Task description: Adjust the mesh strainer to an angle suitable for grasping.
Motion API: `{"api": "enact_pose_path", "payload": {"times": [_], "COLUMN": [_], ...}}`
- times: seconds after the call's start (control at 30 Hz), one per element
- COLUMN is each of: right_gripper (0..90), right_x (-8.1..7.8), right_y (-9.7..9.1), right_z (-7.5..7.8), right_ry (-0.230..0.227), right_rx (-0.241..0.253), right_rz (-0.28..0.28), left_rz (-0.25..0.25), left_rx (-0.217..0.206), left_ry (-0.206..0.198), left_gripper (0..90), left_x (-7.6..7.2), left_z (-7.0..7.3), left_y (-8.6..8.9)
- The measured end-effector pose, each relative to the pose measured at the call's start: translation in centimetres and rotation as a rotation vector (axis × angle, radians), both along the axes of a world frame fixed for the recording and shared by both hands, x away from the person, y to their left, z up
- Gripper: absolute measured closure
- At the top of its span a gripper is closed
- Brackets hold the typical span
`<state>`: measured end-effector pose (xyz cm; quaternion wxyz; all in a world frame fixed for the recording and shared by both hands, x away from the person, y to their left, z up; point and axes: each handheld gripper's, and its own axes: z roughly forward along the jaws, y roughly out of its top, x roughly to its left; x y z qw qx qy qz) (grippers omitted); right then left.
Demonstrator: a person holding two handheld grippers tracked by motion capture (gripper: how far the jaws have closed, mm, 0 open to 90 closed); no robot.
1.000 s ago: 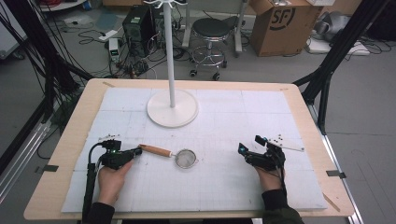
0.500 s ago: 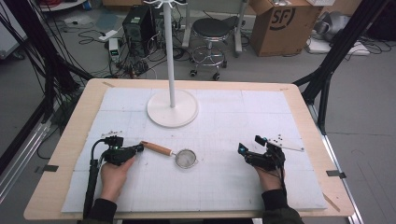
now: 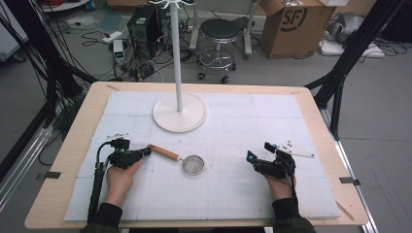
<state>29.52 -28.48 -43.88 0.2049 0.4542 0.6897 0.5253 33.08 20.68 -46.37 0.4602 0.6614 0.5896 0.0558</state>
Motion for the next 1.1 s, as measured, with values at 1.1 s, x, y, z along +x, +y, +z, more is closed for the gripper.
{"api": "enact_pose_path", "payload": {"times": [1.1], "right_gripper": [14.2], "right_x": [-0.9], "right_y": [-0.9], "right_z": [-0.4], "right_ry": [0.015], "right_rx": [-0.002], "right_rz": [-0.019], "left_rz": [-0.033], "left_rx": [0.026], "left_ry": [-0.018], "left_gripper": [90.0], "left_x": [2.1], "left_z": [0.1], "left_y": [-1.1]}}
